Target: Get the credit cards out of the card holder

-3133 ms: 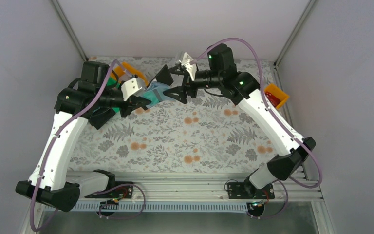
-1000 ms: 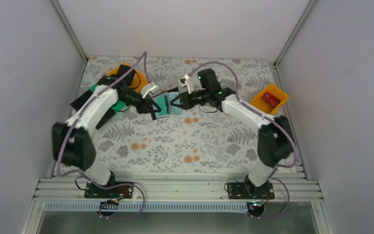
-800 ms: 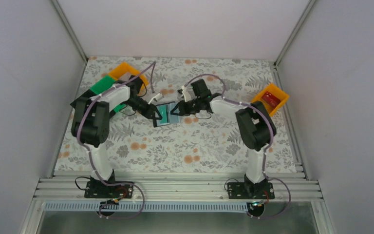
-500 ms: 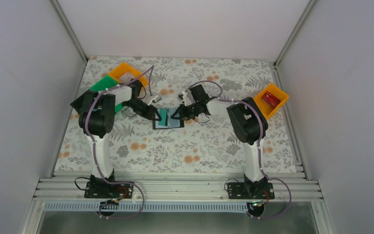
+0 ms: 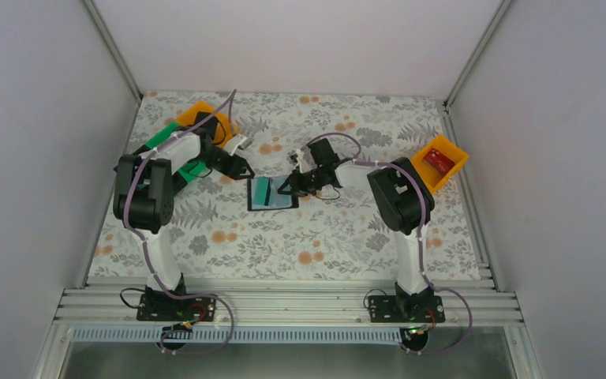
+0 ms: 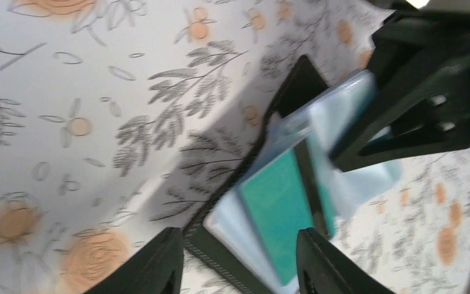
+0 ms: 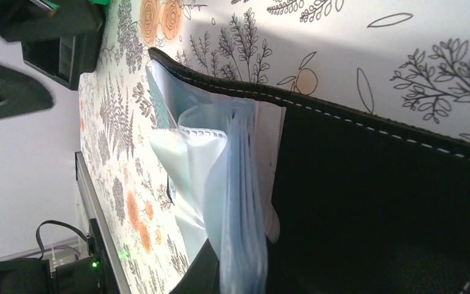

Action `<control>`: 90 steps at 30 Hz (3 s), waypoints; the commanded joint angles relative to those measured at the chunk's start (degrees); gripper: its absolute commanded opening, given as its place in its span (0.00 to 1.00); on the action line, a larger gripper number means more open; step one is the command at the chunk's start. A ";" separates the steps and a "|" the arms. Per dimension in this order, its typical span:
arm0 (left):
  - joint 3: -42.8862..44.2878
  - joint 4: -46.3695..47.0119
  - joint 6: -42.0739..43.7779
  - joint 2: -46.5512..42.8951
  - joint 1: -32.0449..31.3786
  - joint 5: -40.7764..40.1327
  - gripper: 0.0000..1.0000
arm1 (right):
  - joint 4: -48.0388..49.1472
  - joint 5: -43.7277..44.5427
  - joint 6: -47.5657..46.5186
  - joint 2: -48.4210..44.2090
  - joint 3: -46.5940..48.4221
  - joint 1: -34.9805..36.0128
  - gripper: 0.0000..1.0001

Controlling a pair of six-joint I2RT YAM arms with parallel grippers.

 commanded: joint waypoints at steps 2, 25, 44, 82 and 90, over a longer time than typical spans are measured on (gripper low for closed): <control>-3.17 -1.37 -0.61 -3.01 -1.91 6.72 0.42 | -0.64 0.50 0.65 1.16 -1.57 -0.08 0.04; -6.40 3.05 -4.45 2.04 -3.40 5.97 0.46 | -0.11 0.08 0.43 1.05 -1.60 -0.09 0.04; -4.32 2.50 -2.33 1.65 -6.01 19.08 0.48 | 1.73 -0.85 2.21 1.50 -1.24 0.21 0.04; 16.61 -21.57 14.49 -19.44 -5.01 0.51 0.02 | -8.40 14.56 0.06 -9.07 0.19 -2.79 0.61; 34.37 -30.76 13.01 -21.80 -5.04 5.76 0.02 | -16.84 22.72 -9.32 -23.65 5.09 -4.36 0.81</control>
